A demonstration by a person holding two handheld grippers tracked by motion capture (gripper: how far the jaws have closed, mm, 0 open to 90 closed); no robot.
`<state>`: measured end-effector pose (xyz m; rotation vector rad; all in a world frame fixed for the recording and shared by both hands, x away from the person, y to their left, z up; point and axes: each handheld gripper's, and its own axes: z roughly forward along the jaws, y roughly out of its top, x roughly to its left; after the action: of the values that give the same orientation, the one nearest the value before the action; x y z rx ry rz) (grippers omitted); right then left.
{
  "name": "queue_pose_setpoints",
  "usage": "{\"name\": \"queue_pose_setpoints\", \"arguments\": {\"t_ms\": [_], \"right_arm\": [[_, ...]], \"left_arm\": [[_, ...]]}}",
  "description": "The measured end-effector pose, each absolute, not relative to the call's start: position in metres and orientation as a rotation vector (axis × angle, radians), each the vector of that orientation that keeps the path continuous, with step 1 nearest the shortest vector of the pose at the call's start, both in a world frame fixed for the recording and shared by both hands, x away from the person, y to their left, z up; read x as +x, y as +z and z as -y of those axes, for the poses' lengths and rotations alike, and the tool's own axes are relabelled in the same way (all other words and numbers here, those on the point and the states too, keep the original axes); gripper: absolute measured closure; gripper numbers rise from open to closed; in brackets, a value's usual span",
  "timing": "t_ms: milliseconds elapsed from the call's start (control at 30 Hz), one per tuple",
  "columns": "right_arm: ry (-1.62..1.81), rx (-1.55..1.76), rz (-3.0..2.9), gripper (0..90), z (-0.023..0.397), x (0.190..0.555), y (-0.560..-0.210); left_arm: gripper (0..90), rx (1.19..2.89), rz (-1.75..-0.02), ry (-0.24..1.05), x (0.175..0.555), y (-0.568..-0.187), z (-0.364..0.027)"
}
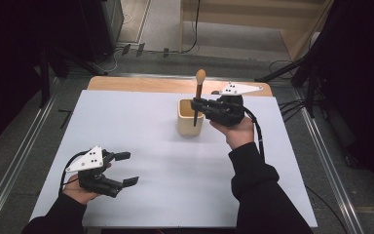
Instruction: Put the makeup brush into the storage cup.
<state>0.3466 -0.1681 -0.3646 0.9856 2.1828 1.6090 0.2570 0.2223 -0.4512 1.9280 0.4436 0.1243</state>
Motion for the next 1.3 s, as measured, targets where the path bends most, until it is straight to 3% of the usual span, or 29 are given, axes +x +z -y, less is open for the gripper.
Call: {"name": "queue_pose_setpoints", "arguments": {"t_ms": [633, 1300], "right_arm": [[1.567, 1.028, -2.114, 78.4, 0.165, 0.376, -0.346], [1.537, 1.109, -2.069, 78.4, 0.158, 0.399, -0.363]], "left_arm": [[15.7, 1.933, -0.438, 0.117, 0.256, -0.45, -0.222], [15.6, 1.921, -0.437, 0.113, 0.256, -0.45, -0.223]]}}
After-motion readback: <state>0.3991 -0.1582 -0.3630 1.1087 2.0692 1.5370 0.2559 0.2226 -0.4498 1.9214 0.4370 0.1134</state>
